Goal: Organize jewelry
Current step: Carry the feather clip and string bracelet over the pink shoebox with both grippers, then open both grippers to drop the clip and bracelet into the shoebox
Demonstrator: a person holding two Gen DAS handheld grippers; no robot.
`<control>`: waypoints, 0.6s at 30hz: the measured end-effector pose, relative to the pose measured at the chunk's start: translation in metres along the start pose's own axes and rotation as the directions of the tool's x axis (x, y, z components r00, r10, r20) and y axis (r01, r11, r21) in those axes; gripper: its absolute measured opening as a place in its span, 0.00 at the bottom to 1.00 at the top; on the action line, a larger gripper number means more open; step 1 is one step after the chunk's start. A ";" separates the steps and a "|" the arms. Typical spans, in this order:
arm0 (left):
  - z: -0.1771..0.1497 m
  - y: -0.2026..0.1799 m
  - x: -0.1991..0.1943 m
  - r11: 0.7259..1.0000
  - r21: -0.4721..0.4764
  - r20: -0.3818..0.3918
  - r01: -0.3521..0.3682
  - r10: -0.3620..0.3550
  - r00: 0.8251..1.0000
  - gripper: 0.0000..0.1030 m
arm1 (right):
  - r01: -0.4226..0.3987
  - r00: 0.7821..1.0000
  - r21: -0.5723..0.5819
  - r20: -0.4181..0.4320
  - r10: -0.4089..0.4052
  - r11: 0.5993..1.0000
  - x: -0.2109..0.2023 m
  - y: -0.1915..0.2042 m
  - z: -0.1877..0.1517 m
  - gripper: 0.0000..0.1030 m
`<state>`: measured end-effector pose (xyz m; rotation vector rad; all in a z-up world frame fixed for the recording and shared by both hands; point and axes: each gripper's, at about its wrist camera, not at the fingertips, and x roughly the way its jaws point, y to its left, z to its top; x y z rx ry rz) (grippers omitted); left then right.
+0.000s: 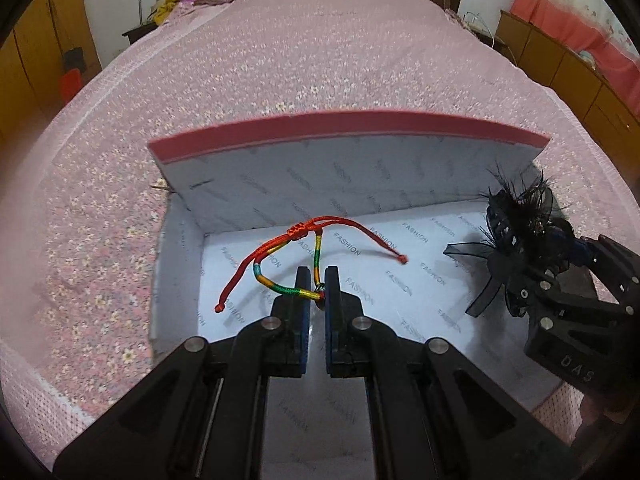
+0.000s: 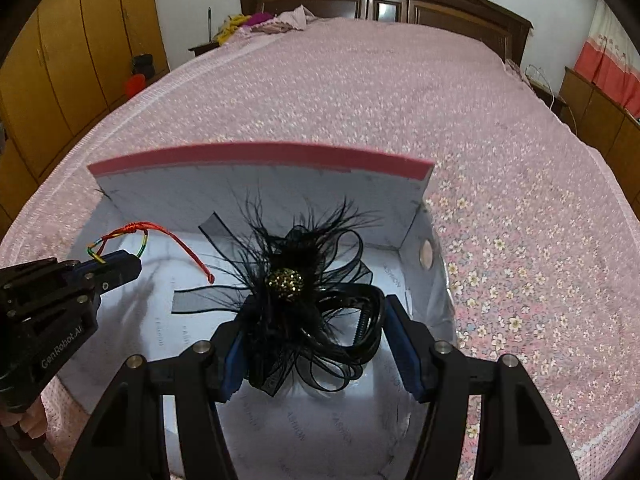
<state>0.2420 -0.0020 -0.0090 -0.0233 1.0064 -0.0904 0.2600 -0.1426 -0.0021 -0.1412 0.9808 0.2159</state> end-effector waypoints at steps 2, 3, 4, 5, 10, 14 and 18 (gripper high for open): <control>0.000 0.000 0.005 1.000 -0.003 -0.011 -0.003 0.003 1.000 0.00 | 0.005 1.000 0.001 -0.013 -0.005 1.000 0.005 0.000 -0.001 0.62; -0.001 0.000 0.008 1.000 -0.004 -0.017 -0.007 0.007 1.000 0.00 | 0.009 1.000 0.001 -0.016 -0.009 1.000 0.006 0.000 -0.002 0.62; 0.000 -0.001 0.010 1.000 -0.005 -0.021 -0.012 0.012 1.000 0.00 | 0.017 1.000 -0.002 -0.019 -0.017 1.000 0.008 0.000 -0.002 0.62; -0.001 -0.001 0.011 1.000 -0.007 -0.024 -0.019 0.018 1.000 0.00 | 0.026 0.999 -0.007 -0.021 -0.026 1.000 0.009 0.001 -0.002 0.62; -0.002 -0.001 0.017 0.999 -0.007 -0.033 -0.035 0.035 0.999 0.00 | 0.033 0.999 -0.020 -0.017 -0.034 0.999 0.012 0.001 0.001 0.62; 0.000 0.000 0.018 0.999 -0.022 -0.040 -0.038 0.037 0.998 0.14 | 0.043 0.999 -0.022 -0.010 -0.043 0.999 0.012 0.000 0.001 0.65; 0.000 0.003 0.015 0.999 -0.041 -0.033 -0.029 0.028 0.999 0.22 | 0.046 0.999 -0.008 -0.006 -0.046 0.999 0.008 -0.001 0.000 0.70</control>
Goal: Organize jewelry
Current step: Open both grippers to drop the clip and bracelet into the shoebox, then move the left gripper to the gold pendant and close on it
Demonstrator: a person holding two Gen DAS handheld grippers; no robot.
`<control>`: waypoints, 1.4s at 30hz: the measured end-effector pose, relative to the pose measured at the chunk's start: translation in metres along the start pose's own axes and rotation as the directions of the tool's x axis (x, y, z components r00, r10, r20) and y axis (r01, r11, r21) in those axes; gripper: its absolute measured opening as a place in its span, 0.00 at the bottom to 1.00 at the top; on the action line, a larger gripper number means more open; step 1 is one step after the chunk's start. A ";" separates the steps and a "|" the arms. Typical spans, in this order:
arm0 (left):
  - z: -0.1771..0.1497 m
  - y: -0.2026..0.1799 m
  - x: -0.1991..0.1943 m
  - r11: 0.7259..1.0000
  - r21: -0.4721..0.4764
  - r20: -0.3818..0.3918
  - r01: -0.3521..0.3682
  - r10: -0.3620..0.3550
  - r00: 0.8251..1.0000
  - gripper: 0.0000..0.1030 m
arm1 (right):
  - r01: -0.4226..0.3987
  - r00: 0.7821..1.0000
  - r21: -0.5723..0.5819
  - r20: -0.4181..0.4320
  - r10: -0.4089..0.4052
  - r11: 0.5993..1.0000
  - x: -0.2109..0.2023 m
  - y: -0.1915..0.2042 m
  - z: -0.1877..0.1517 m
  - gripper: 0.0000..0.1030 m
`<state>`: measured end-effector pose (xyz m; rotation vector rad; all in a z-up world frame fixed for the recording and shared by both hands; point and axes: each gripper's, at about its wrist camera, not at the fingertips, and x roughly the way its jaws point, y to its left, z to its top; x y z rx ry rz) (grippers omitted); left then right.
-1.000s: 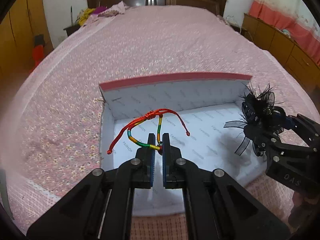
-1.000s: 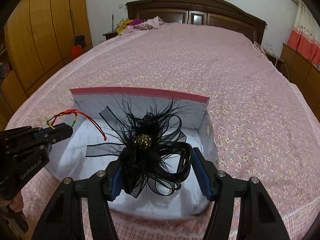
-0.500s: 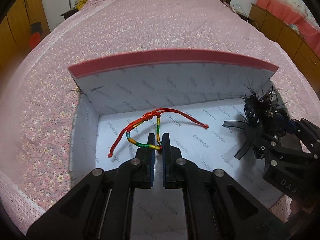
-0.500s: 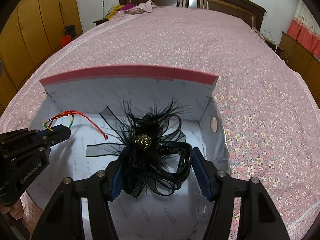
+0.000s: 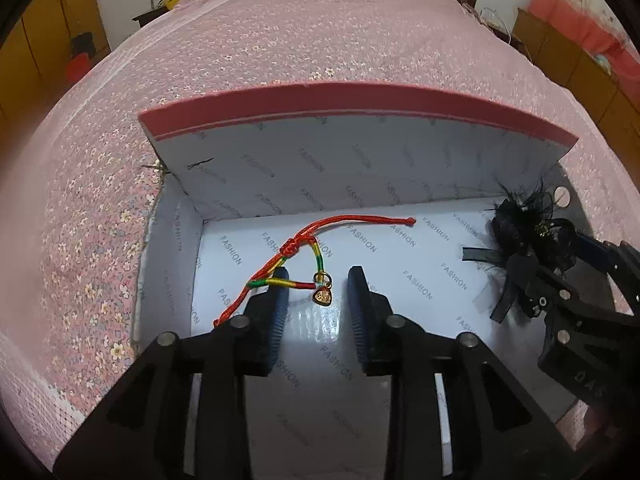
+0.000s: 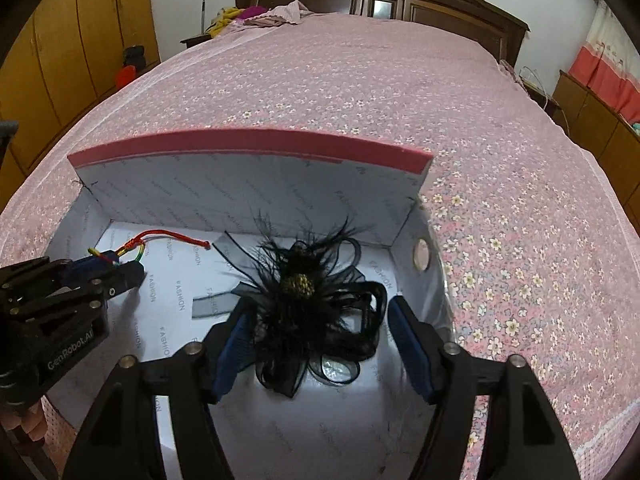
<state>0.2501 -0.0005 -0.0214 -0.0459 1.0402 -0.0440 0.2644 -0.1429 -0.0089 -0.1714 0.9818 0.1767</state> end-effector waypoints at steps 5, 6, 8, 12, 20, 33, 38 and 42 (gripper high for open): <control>-0.004 0.008 -0.013 1.000 0.012 0.010 0.000 0.000 1.000 0.24 | -0.006 1.000 0.006 0.013 0.005 1.000 -0.009 -0.003 0.001 0.70; -0.005 0.009 -0.016 1.000 0.013 0.013 0.005 -0.005 1.000 0.25 | -0.009 1.000 0.007 0.017 0.009 1.000 -0.012 -0.002 0.001 0.70; -0.006 0.009 -0.024 1.000 0.014 0.020 0.013 -0.013 1.000 0.25 | -0.016 0.999 0.011 0.028 0.015 1.000 -0.018 -0.003 0.001 0.70; -0.013 0.008 -0.044 0.999 0.024 0.043 0.029 -0.030 0.999 0.26 | -0.030 0.998 0.015 0.052 0.029 0.999 -0.032 -0.003 -0.001 0.70; -0.031 0.016 -0.088 0.997 0.056 0.100 0.059 -0.064 0.993 0.29 | -0.077 0.991 0.019 0.114 0.074 0.997 -0.079 -0.002 -0.014 0.70; -0.064 0.003 -0.142 0.991 0.074 0.171 0.115 -0.126 0.977 0.34 | -0.135 0.979 0.042 0.157 0.127 0.990 -0.136 -0.001 -0.057 0.71; -0.081 0.000 -0.149 0.988 0.091 0.169 0.125 -0.139 0.976 0.35 | -0.140 0.980 0.044 0.152 0.132 0.989 -0.148 0.003 -0.077 0.71; -0.096 0.002 -0.150 0.988 0.086 0.154 0.130 -0.142 0.978 0.36 | -0.135 0.981 0.040 0.148 0.128 0.990 -0.152 0.006 -0.091 0.71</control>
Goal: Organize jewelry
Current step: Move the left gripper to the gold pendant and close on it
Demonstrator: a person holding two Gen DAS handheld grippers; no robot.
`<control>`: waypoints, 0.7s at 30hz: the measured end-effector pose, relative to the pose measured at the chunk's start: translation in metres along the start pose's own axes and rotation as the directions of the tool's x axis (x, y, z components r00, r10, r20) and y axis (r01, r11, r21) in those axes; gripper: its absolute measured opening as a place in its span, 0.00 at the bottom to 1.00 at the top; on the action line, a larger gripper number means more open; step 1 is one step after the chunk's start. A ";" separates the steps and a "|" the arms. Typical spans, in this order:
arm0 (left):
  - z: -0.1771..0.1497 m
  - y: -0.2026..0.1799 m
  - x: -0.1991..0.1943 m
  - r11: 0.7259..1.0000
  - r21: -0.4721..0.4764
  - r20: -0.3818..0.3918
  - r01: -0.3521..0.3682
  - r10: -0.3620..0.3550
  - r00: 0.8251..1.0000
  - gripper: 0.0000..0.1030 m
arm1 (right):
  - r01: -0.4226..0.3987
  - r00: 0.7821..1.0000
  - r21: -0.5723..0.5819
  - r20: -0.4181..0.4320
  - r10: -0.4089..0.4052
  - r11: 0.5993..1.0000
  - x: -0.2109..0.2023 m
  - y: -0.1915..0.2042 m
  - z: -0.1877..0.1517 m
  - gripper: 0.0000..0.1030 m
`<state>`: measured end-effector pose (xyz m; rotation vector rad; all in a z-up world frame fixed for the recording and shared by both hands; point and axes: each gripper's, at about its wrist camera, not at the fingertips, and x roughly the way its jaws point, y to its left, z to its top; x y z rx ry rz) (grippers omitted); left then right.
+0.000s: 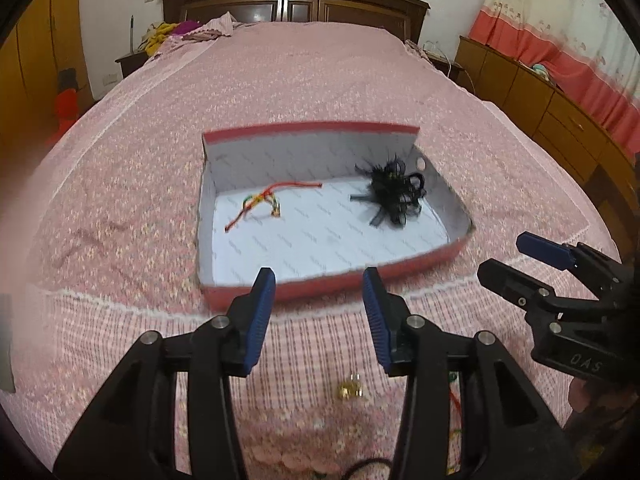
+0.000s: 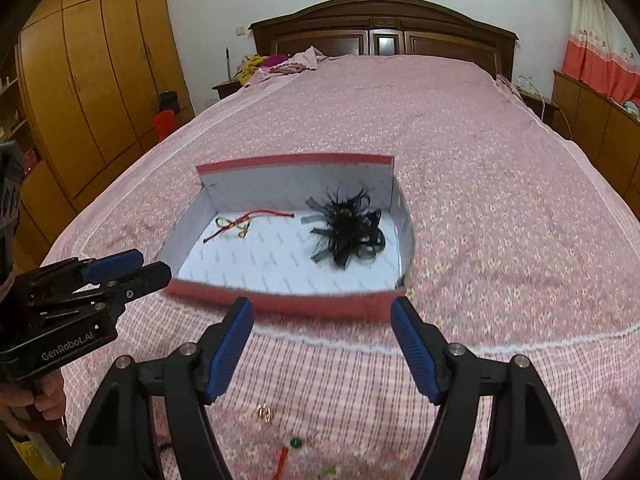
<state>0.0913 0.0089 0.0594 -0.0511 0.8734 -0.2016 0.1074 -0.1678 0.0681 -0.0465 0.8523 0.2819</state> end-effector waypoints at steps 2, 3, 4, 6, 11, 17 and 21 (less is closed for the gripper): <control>-0.009 0.001 0.001 1.000 0.001 -0.011 0.003 -0.003 1.000 0.36 | -0.001 1.000 -0.007 -0.007 0.001 1.000 -0.002 0.003 -0.008 0.71; -0.013 0.001 0.003 1.000 0.002 -0.019 0.006 -0.006 1.000 0.36 | -0.002 1.000 -0.008 -0.009 0.002 1.000 -0.002 0.004 -0.010 0.71; -0.016 0.002 0.004 1.000 0.002 -0.027 0.007 -0.007 1.000 0.36 | -0.006 1.000 -0.010 -0.013 0.006 1.000 -0.002 0.005 -0.013 0.71; -0.023 0.003 0.007 1.000 -0.001 -0.041 0.007 -0.007 0.999 0.36 | -0.010 1.000 -0.009 -0.018 0.010 1.000 -0.003 0.006 -0.019 0.71; -0.041 0.005 0.016 1.000 -0.003 -0.076 0.011 -0.011 0.997 0.36 | 0.002 0.999 -0.006 -0.032 -0.002 1.000 -0.004 0.007 -0.031 0.71; -0.057 0.003 0.025 1.000 -0.014 -0.114 0.023 -0.024 0.993 0.36 | 0.015 0.999 0.016 -0.052 -0.014 1.000 0.000 0.002 -0.043 0.71; -0.064 -0.001 0.028 0.999 -0.008 -0.125 0.038 -0.039 0.991 0.36 | 0.018 0.998 0.029 -0.063 -0.016 0.999 0.003 0.000 -0.050 0.71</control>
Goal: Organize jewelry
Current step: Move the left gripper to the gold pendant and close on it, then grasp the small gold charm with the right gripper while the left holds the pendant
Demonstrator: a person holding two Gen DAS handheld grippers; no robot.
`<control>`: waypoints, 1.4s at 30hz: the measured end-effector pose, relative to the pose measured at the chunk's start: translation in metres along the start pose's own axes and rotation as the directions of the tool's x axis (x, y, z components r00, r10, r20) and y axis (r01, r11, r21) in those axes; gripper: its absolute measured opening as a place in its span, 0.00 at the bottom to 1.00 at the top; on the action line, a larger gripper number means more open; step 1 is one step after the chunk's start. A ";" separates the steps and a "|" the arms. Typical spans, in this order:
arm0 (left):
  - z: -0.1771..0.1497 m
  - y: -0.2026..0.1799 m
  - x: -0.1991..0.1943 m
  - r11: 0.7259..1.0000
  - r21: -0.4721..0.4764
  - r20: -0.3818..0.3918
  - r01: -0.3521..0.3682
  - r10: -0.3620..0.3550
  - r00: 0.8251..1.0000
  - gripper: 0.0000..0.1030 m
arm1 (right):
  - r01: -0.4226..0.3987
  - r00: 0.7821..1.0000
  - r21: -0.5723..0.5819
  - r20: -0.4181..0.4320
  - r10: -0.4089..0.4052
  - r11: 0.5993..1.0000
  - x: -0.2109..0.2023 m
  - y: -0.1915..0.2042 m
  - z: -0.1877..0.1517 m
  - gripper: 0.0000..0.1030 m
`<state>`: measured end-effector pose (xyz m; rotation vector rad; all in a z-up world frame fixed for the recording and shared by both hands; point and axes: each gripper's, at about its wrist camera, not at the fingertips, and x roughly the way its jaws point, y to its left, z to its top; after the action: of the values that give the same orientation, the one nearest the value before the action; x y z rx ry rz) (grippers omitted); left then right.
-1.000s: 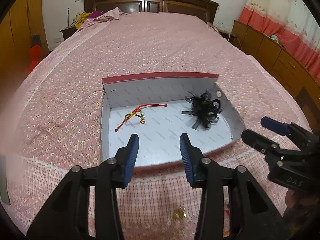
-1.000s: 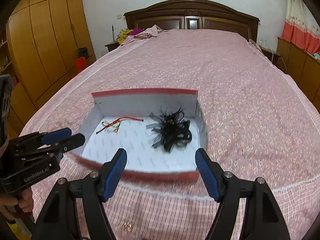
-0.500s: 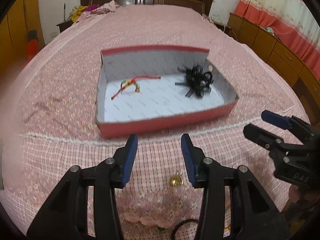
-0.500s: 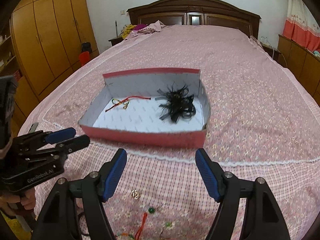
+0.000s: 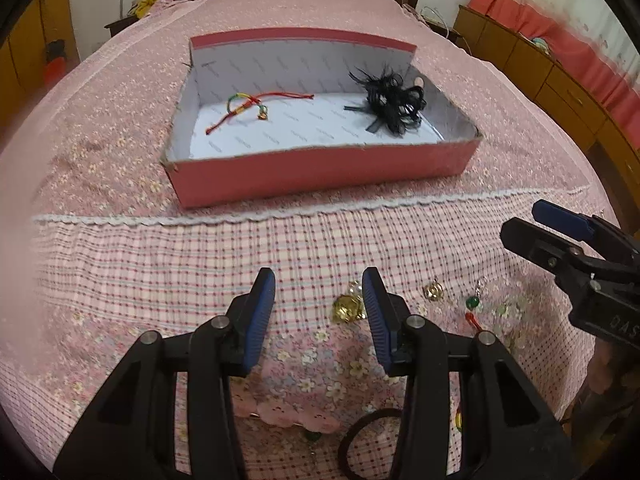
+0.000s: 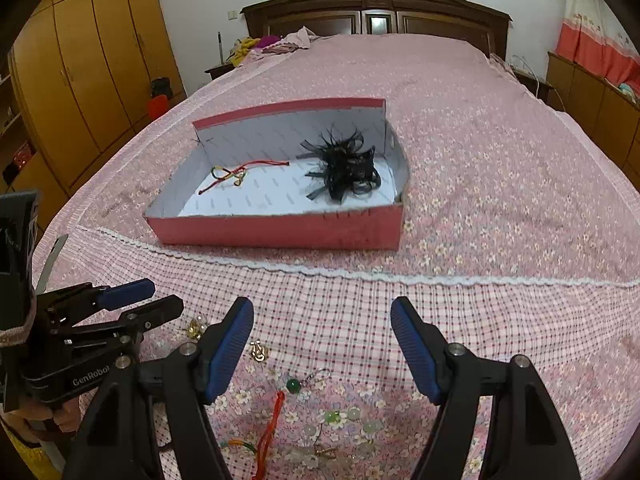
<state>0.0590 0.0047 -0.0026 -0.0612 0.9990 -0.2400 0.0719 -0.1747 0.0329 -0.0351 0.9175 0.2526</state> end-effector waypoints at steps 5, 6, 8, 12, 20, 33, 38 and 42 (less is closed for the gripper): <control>-0.007 -0.006 0.008 1.000 0.005 -0.018 0.010 -0.010 1.000 0.36 | 0.003 1.000 0.017 -0.016 -0.002 1.000 0.005 -0.002 -0.008 0.71; -0.008 -0.007 0.010 1.000 0.004 -0.023 0.011 -0.011 1.000 0.36 | 0.003 1.000 0.019 -0.019 -0.003 1.000 0.006 -0.002 -0.010 0.71; -0.010 -0.007 0.013 1.000 0.000 -0.030 0.011 -0.011 0.999 0.35 | 0.006 1.000 0.021 -0.025 -0.006 1.000 0.008 -0.003 -0.012 0.71; -0.012 -0.008 0.019 1.000 0.000 -0.035 0.002 -0.002 0.999 0.35 | 0.011 0.999 0.030 -0.032 -0.010 0.999 0.010 -0.005 -0.017 0.71; -0.015 -0.015 0.028 0.998 0.038 -0.024 -0.045 0.046 0.999 0.33 | 0.007 0.999 0.037 -0.046 -0.005 0.999 0.015 -0.004 -0.023 0.71; -0.017 -0.017 0.030 0.995 0.053 -0.011 -0.084 0.084 0.996 0.09 | 0.002 0.999 0.040 -0.046 0.000 0.999 0.016 -0.002 -0.023 0.71; -0.018 -0.010 0.020 0.998 0.031 -0.001 -0.063 0.063 0.998 0.09 | -0.012 0.999 0.035 -0.050 0.014 0.999 0.016 0.001 -0.025 0.71; -0.016 -0.004 0.010 0.998 0.015 0.017 -0.065 0.065 0.998 0.08 | -0.029 0.998 0.029 -0.061 0.030 0.999 0.021 0.005 -0.027 0.71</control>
<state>0.0500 -0.0002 -0.0194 -0.0162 0.9807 -0.1873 0.0620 -0.1692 0.0004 -0.0033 0.9835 0.2672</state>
